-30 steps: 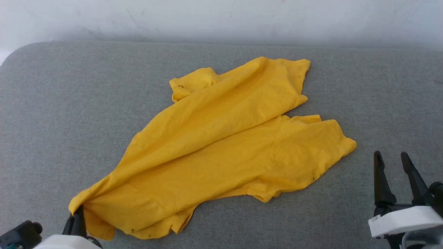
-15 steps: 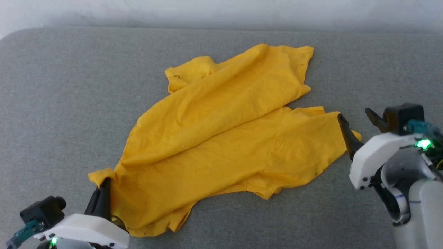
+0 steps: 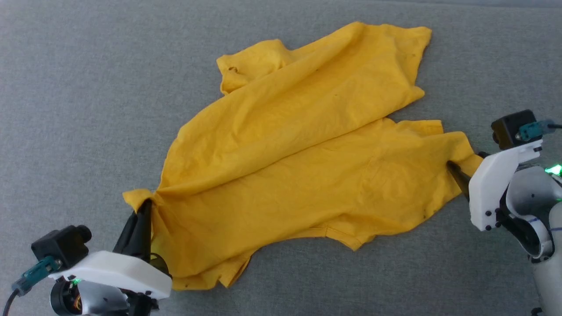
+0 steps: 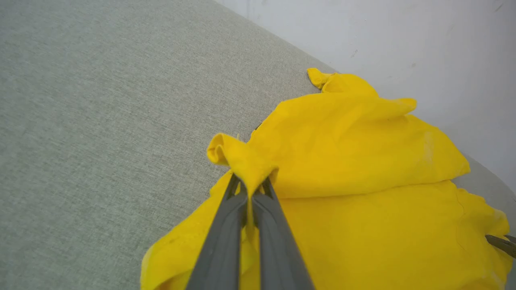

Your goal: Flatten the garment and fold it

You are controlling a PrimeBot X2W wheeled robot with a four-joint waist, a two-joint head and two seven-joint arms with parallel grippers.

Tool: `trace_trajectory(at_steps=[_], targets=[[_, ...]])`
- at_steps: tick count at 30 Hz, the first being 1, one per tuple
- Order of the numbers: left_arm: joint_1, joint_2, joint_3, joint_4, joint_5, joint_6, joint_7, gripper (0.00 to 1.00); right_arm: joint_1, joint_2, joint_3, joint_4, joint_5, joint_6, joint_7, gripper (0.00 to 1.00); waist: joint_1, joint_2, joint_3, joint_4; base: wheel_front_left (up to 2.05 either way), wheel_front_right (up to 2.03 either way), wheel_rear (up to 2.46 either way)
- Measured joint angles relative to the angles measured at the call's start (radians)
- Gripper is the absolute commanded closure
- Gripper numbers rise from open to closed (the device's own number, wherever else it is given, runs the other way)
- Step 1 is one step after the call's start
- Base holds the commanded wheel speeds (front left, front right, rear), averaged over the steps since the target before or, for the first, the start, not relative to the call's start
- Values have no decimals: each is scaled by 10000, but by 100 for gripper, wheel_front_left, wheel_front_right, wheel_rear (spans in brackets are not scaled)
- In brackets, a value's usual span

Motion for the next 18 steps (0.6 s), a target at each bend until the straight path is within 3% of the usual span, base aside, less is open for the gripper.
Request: trace_trajectory(at_steps=[2,3,4,5,9,12,18], targets=[[-55,13,-8,4,-4,-40,6,100,-125,-71,61,71,322,-15,198,6,0,0,103,89,0,0,0],[-74,15,-6,10,-6,-40,10,100,-177,-127,113,81,481,-17,330,53,0,0,147,128,0,0,0],[-87,19,-4,12,-6,-40,12,100,-224,-184,140,81,604,-17,470,71,-1,0,185,157,0,0,0],[-90,25,-4,17,-8,-40,31,100,-250,-228,169,65,744,-17,587,100,-1,0,216,180,0,0,0],[-126,12,-19,61,-128,-61,50,100,-261,-92,52,2,984,-12,694,100,-1,0,195,171,0,0,0],[-188,-73,-27,46,-393,-134,38,100,-146,395,-491,-29,1024,-12,215,100,1,0,49,97,0,0,0],[-254,-316,-27,-207,-924,-234,59,100,-18,2178,-1985,-541,1315,-12,-1553,100,0,0,-479,-107,0,0,0]])
